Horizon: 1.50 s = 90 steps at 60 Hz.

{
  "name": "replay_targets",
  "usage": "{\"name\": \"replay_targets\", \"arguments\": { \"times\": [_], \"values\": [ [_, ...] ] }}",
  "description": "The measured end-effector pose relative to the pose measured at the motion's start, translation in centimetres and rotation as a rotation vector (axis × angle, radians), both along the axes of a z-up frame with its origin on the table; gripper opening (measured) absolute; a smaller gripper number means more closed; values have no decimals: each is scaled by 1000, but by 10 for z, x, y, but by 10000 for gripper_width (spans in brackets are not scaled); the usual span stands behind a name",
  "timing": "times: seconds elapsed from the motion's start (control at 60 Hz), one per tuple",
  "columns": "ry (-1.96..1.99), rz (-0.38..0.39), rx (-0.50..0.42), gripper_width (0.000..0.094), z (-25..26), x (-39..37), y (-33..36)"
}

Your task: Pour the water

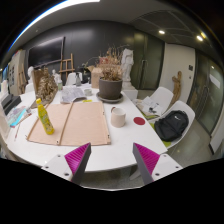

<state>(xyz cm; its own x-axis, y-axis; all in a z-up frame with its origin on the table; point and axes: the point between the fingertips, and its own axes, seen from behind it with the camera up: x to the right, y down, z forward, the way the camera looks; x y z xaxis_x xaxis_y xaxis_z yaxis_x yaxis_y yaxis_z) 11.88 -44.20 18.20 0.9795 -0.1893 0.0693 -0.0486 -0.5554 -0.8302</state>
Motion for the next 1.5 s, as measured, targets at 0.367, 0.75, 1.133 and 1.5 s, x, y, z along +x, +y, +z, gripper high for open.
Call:
{"name": "replay_targets", "arguments": {
  "times": [0.367, 0.75, 1.133, 1.5],
  "values": [
    [45, 136, 43, 859, -25, -192, 68],
    [59, 200, 175, 851, -84, -342, 228],
    [60, 164, 220, 401, -122, -346, 283],
    [185, 161, 268, 258, -62, -317, 292]
  ]
}}
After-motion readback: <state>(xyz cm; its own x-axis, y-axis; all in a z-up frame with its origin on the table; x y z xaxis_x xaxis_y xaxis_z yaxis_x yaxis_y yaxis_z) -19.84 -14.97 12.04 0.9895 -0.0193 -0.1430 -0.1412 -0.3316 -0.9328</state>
